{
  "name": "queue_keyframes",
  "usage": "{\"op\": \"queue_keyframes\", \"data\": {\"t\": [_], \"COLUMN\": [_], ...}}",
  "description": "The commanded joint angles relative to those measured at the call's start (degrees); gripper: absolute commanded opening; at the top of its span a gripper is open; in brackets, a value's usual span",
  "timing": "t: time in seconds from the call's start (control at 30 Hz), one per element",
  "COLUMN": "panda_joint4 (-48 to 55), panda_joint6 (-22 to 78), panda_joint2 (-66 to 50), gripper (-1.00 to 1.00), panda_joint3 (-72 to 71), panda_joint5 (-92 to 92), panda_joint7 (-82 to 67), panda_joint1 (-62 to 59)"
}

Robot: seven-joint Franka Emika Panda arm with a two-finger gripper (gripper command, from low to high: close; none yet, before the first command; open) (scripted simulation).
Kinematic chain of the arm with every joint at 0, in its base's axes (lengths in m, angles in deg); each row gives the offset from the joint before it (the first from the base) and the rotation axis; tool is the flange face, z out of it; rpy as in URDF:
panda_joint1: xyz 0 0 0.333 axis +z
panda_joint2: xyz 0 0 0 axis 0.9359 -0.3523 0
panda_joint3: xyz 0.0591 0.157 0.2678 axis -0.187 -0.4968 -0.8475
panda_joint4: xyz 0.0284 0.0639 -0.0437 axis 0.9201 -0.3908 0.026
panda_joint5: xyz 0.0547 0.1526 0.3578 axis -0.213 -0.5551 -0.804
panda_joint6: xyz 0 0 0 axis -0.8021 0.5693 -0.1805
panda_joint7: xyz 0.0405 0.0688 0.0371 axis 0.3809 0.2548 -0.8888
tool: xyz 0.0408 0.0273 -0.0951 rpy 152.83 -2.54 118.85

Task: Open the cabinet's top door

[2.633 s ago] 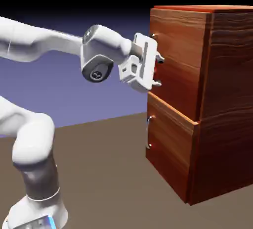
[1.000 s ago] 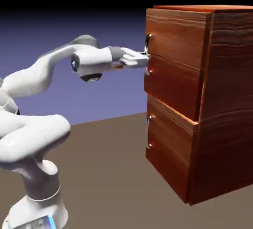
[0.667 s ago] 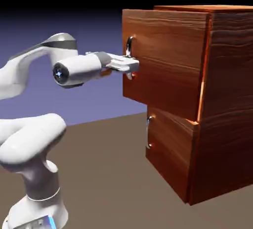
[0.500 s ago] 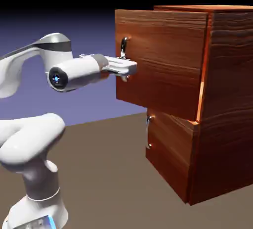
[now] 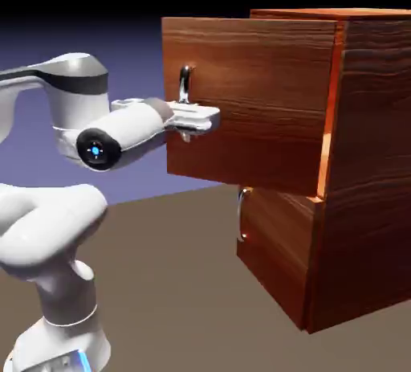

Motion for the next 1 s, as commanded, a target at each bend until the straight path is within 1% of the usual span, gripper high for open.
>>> {"op": "queue_keyframes", "data": {"t": [0.0, 0.17, 0.37, 0.67, 0.93, 0.97], "panda_joint4": [0.7, 5.8, 14.1, 30.3, 44.8, 44.8], "panda_joint6": [1.6, 9.6, 18.8, 33.9, 47.9, 47.9], "panda_joint2": [-1.7, -11.7, -24.2, -42.9, -58.2, -58.2], "gripper": [-1.0, -1.0, -1.0, -1.0, -1.0, 1.0], "panda_joint3": [2.1, 12.1, 22.1, 35.6, 45.9, 45.9], "panda_joint5": [2.1, 12.3, 22.4, 33.2, 38.3, 38.3], "panda_joint7": [-1.0, -6.4, -12.3, -20.9, -29.3, -29.3], "panda_joint1": [0.0, 1.6, 6.4, 17.8, 27.7, 27.7]}}
